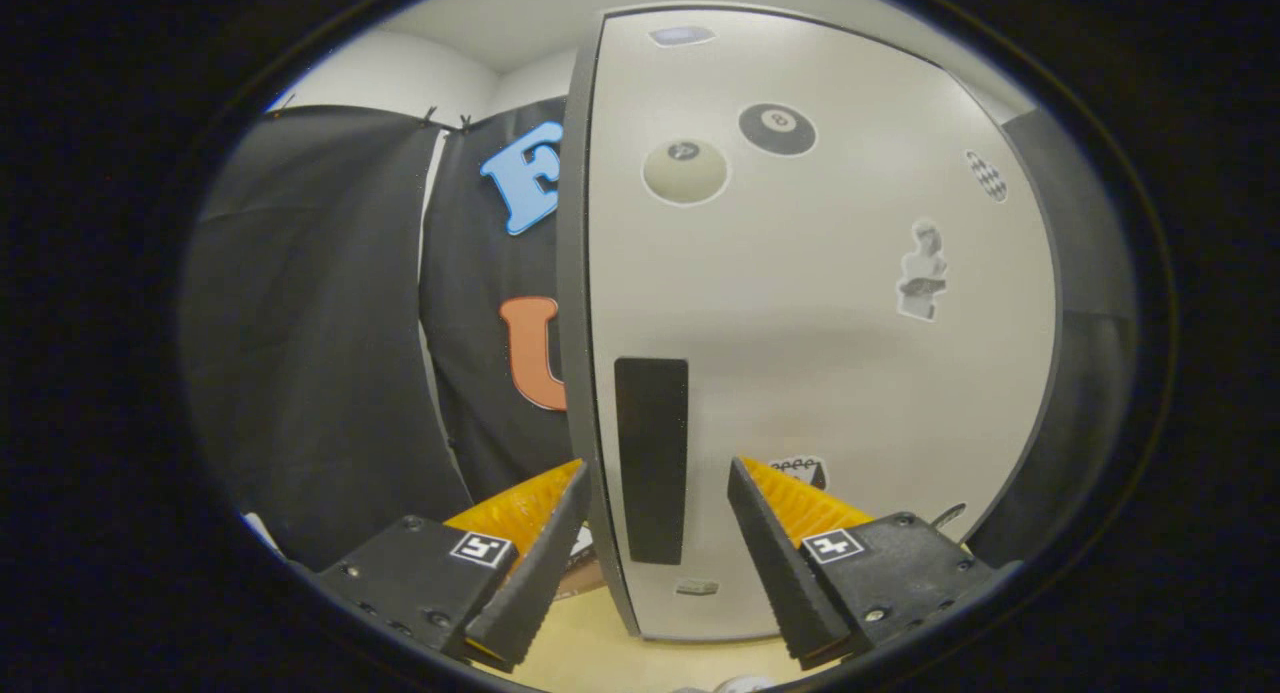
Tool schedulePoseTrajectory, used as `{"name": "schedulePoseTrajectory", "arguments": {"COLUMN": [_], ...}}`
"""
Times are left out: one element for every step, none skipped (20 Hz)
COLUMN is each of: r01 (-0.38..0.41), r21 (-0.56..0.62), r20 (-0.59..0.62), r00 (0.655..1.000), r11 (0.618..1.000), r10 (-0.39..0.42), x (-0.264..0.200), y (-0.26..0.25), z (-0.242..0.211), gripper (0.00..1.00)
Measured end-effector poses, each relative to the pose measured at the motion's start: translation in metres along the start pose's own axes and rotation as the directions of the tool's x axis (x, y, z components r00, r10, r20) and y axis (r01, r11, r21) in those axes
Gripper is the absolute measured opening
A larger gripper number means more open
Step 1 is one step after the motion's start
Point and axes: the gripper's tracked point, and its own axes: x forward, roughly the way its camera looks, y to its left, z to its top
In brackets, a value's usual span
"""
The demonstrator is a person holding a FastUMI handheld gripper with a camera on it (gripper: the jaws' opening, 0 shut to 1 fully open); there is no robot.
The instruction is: Open the shoe cabinet door, grab the shoes and put them into the shoe cabinet, then close the shoe cabinet door.
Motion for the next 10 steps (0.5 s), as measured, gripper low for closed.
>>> {"name": "schedulePoseTrajectory", "arguments": {"r01": [-0.003,0.003,0.021,0.034,0.05,0.061,0.093,0.125,0.131,0.133], "r21": [0.005,0.011,0.015,0.01,0.003,0.005,0.015,0.023,0.029,0.023], "r20": [-0.008,-0.016,-0.002,-0.007,-0.01,-0.012,-0.019,-0.025,-0.02,-0.025], "r00": [1.0,1.0,1.0,0.999,0.999,0.998,0.995,0.992,0.991,0.991], "r11": [1.0,1.0,1.0,0.999,0.999,0.998,0.996,0.992,0.991,0.991], "r10": [0.003,-0.003,-0.021,-0.034,-0.05,-0.061,-0.093,-0.124,-0.13,-0.133], "x": [0.0055,0.0087,0.0073,0.0103,0.0095,0.012,0.0109,0.0126,0.012,0.014], "y": [0.0023,0.003,0.0029,0.0039,0.0032,0.0037,0.001,-0.0042,-0.0033,-0.0043], "z": [-0.0007,-0.0024,0.0013,-0.0002,-0.0004,-0.0001,-0.0015,-0.006,-0.0028,-0.0058], "gripper": [0.88,0.84,0.83,0.82,0.81,0.76,0.71,0.59,0.48,0.44]}}
